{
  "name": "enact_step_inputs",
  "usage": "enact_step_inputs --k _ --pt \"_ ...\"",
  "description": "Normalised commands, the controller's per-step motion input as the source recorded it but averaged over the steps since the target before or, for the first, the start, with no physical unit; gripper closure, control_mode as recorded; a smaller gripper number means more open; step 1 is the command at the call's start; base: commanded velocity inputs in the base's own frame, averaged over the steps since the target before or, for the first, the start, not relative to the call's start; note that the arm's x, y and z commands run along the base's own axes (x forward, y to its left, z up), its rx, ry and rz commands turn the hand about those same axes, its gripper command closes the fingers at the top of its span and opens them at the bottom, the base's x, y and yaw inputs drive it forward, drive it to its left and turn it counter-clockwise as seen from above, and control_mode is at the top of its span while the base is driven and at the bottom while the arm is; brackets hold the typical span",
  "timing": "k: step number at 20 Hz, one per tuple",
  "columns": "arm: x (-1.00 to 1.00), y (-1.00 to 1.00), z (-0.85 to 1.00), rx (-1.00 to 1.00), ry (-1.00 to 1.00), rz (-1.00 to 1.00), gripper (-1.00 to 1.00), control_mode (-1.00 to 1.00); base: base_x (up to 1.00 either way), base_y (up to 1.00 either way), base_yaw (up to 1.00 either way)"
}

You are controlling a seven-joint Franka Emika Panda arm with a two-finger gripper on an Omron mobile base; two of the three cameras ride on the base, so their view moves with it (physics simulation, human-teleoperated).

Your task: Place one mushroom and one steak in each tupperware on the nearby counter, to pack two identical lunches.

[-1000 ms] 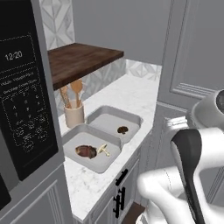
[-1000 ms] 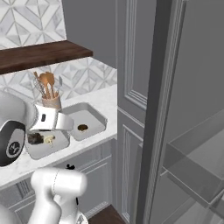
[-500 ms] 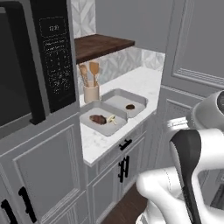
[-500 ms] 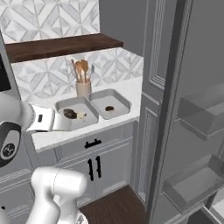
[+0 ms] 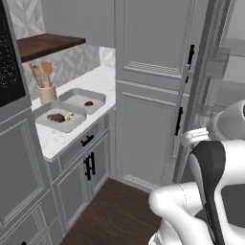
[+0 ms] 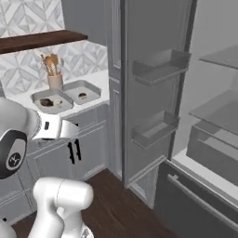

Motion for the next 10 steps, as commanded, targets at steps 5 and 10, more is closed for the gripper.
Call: enact_step_inputs --k 5,10 --pt "0.0 0.0 0.0 0.0 0.0 0.0 -1.0 1.0 -0.47 0.01 -0.71" --pt "0.0 0.0 0.0 0.0 0.0 0.0 -1.0 1.0 -0.24 0.0 -0.75"
